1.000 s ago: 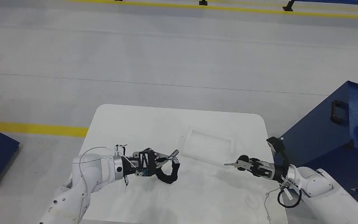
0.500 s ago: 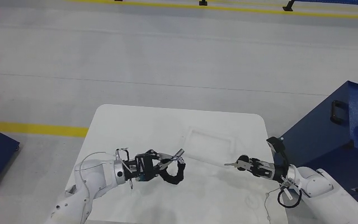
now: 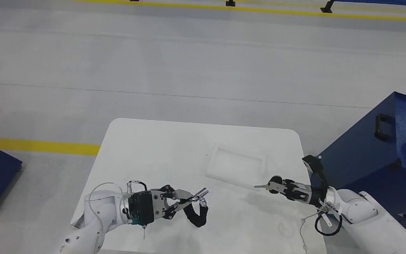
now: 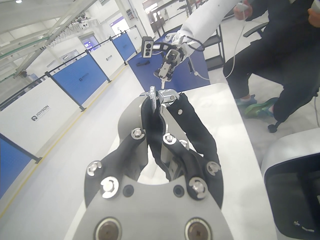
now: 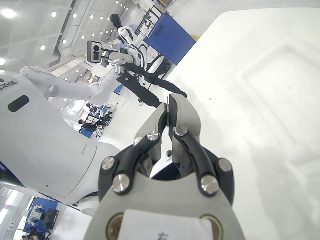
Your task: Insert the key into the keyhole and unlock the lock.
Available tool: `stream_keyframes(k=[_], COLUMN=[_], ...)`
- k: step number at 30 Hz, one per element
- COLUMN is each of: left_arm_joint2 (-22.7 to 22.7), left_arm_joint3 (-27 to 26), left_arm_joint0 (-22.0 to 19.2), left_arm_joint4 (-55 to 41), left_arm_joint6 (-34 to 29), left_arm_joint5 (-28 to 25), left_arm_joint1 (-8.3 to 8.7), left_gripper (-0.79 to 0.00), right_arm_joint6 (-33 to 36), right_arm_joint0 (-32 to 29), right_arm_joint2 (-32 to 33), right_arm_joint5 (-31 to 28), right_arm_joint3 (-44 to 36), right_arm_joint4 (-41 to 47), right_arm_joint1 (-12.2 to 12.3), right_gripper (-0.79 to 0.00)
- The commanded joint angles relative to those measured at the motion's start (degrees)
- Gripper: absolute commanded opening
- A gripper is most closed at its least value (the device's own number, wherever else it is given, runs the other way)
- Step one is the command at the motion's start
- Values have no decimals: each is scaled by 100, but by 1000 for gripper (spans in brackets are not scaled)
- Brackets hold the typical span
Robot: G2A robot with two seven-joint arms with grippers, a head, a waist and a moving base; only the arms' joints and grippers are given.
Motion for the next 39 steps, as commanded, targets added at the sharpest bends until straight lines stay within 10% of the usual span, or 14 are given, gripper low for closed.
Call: stream_keyframes(k=[1, 10, 39], left_arm_joint2=[36, 376, 922], left_arm_joint3=[80, 381, 674], left_arm_joint0=[-30, -131, -309], left_arm_joint4=[91, -359, -3171], left_arm_joint6=[197, 563, -987], left_arm_joint5=[-38, -8, -909], left_arm_joint1=[23, 74, 27], left_gripper=[-785, -785, -785], right_arm_joint6=[0, 0, 0], right_arm_joint0=[0, 0, 0], right_arm_joint2=[0, 0, 0], right_arm_joint5=[0, 0, 0], right_arm_joint3=[0, 0, 0], right_arm_joint4=[0, 0, 0], right_arm_joint1=[0, 0, 0], right_gripper=[-785, -785, -785])
